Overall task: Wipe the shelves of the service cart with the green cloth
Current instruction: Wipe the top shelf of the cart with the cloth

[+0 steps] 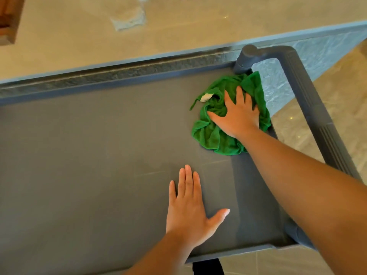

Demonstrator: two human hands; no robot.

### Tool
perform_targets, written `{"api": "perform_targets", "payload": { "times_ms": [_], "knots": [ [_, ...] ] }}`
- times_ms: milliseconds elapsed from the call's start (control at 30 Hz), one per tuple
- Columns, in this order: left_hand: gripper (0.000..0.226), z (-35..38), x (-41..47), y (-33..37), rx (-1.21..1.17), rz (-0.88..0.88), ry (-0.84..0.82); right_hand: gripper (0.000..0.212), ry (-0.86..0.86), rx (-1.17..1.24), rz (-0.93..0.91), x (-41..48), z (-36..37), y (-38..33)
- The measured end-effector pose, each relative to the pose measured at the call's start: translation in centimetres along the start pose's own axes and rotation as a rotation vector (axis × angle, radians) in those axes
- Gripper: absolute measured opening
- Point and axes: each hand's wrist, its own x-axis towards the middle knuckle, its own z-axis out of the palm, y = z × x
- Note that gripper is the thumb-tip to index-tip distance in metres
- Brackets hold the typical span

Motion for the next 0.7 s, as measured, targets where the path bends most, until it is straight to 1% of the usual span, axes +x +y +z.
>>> {"api": "perform_targets", "payload": {
  "times_ms": [133, 233, 367, 500, 600, 667, 700],
  "knots": [
    [0.115, -1.2, -0.1, 0.1, -0.002, -0.013, -0.066, 0.102, -0.052, -0.011, 0.014, -6.5, 1.5, 0.5],
    [0.114, -1.5, -0.2, 0.1, -0.023, -0.029, -0.022, 0.105, -0.089, -0.009, 0.02, -11.9, 2.8, 0.6],
    [0.111, -1.4, -0.6, -0.6, -0.177, -0.032, 0.01, 0.112, -0.214, -0.005, 0.023, -18.6, 3.7, 0.9],
    [0.116, -2.5, -1.0, -1.5, -0.328, 0.011, -0.03, 0.124, -0.307, -0.02, 0.017, -24.8, 4.3, 0.4],
    [0.116, -3.8, -1.1, -2.4, -0.425, 0.047, -0.13, 0.117, -0.316, -0.021, -0.037, -28.5, 5.1, -0.5],
    [0.111, -4.5, -1.4, -3.0, -0.506, 0.059, -0.207, 0.108, -0.295, -0.004, -0.075, -29.7, 5.3, -0.8],
    [0.106, -4.6, -1.7, -3.4, -0.517, 0.061, -0.22, 0.105, -0.288, -0.004, -0.084, -29.8, 5.3, -0.8]
  ]
}}
